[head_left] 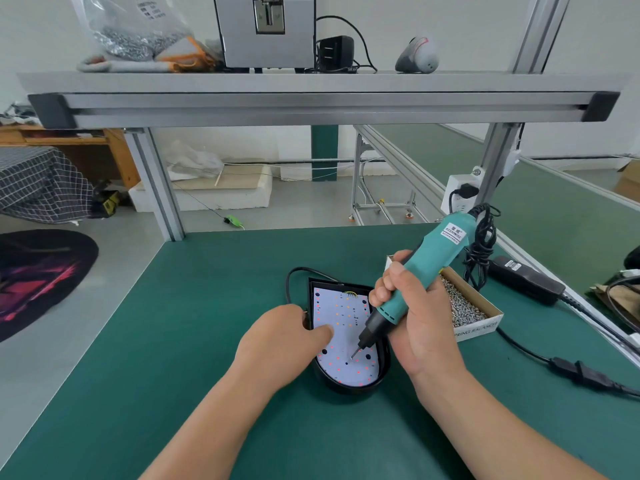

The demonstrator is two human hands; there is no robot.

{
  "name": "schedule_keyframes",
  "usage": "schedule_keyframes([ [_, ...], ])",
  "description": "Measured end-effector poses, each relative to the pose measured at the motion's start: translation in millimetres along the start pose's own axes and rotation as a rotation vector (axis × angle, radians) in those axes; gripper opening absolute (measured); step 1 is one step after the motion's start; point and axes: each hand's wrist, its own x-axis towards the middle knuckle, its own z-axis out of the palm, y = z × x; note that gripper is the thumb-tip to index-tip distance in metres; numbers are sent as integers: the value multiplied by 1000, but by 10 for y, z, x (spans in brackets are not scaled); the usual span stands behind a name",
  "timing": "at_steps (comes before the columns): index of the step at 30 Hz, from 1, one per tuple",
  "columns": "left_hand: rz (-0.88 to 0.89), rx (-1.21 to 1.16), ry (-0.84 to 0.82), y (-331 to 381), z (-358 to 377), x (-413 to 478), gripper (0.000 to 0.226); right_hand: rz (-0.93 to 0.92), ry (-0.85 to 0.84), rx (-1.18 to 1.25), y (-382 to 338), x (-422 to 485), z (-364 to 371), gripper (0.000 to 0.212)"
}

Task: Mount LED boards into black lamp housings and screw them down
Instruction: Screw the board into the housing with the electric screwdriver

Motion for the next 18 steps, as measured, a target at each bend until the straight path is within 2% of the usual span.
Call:
schedule_keyframes([
  [11,3,-97,-33,-25,60,60,36,-17,-44,-116,-13,-60,93,25],
  [13,0,-103,-39,-28,71,73,36,-25,-78,-150,-20,-74,108,29],
  [18,-6,-118,-58,-16,80,91,38,-55,-234,-218,-10,-133,134,22],
])
